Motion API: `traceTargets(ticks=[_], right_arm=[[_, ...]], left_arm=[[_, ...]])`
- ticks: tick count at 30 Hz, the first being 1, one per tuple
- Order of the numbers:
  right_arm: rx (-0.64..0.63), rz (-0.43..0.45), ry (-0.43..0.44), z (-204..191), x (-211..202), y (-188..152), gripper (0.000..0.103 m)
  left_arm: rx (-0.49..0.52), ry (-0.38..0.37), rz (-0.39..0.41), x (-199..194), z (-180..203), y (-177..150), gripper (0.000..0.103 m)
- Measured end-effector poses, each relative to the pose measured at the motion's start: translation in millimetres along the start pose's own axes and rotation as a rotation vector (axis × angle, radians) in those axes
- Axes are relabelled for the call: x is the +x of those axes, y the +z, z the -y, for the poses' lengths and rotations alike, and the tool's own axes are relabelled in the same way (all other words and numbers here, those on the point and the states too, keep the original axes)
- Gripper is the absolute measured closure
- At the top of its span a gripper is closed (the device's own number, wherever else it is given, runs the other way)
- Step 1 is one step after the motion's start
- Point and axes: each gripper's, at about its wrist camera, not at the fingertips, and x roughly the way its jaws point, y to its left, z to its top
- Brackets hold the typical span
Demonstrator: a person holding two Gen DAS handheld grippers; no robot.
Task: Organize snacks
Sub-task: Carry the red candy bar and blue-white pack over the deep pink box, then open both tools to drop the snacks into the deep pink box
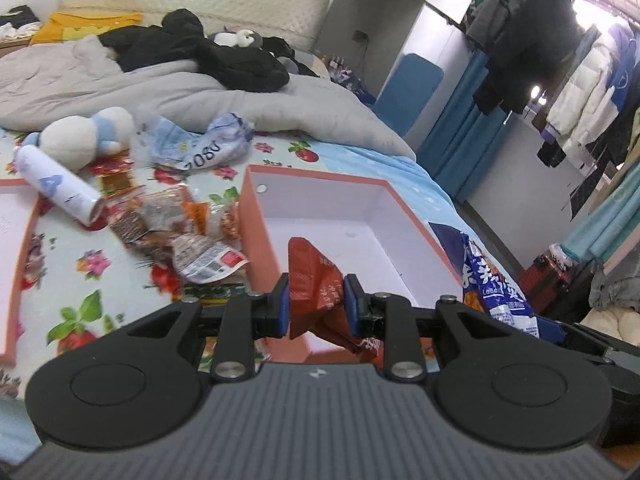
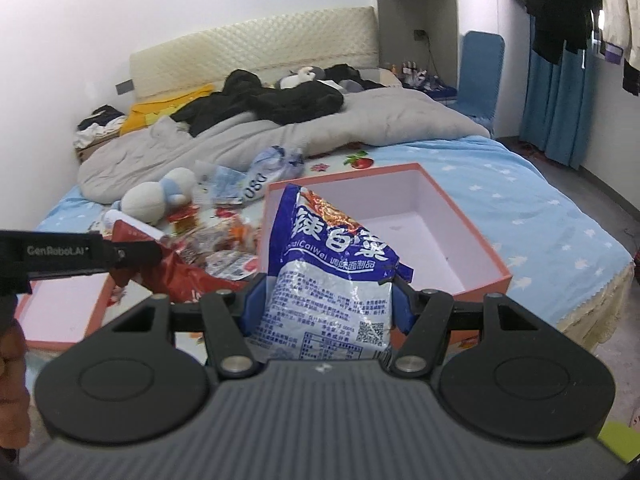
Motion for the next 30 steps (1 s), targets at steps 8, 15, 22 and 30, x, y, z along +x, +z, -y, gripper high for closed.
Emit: traceTargets(ticks=[8,15,22,30], right_arm=[[0.003,-0.023,-0.011,34,51,21,0.039],[0.016,-0.082,-0.013,62,107,26,0.039],[0.034,-0.168,-0.008,76,159,18,0.038],[0.044,-0.221,-0.014,84,191,8,0.038]], left_arm=[[0.030,-0.005,-0.072,83,19,32,0.072],[0.052,0.009,-0.133,156,23,50,0.072],[0.073,0.023,-0.219,221,21,52,0.072],[0.045,0.022,-0.268,246,10,49,0.072]])
